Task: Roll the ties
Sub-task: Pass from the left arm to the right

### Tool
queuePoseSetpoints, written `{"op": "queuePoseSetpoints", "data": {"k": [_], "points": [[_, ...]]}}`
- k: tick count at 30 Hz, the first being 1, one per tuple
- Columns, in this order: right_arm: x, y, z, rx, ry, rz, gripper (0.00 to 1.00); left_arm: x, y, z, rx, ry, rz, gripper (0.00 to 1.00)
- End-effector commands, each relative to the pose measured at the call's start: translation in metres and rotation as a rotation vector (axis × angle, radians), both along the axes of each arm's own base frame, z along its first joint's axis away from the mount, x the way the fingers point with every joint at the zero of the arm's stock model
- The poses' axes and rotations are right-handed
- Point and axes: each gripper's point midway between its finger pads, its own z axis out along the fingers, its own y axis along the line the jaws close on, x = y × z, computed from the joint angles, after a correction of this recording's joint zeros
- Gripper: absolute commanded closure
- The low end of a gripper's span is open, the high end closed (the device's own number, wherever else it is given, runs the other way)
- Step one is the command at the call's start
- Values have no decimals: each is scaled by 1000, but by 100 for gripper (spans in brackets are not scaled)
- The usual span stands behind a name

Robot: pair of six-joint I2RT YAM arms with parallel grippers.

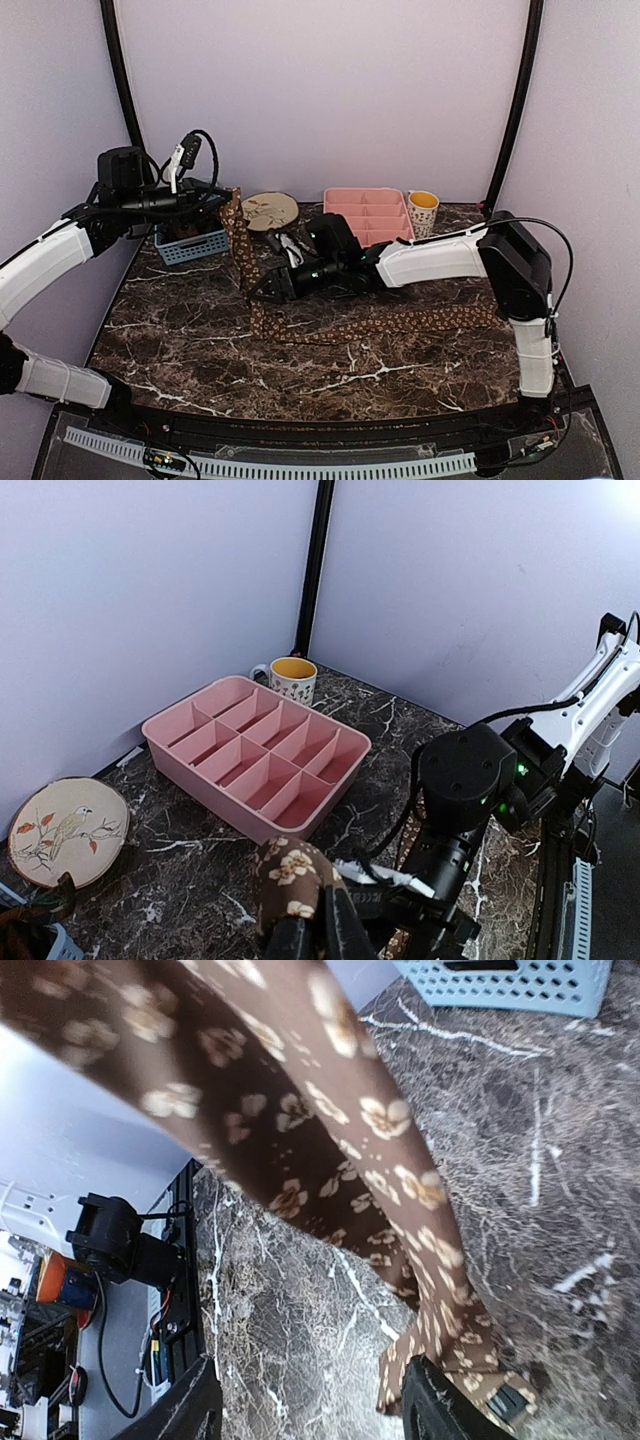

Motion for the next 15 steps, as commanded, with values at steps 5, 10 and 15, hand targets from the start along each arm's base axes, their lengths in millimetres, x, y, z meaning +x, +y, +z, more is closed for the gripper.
{"op": "queuePoseSetpoints", "data": {"k": [5, 10, 15], "points": [[1, 26, -39, -74, 58, -28, 43, -3, 4, 8, -7, -33, 4, 94], [11, 22, -55, -141, 65, -87, 56, -3, 5, 10, -6, -44, 11, 94], [18, 14, -68, -184, 101, -149, 55, -3, 6, 12, -10, -52, 13, 94]]}}
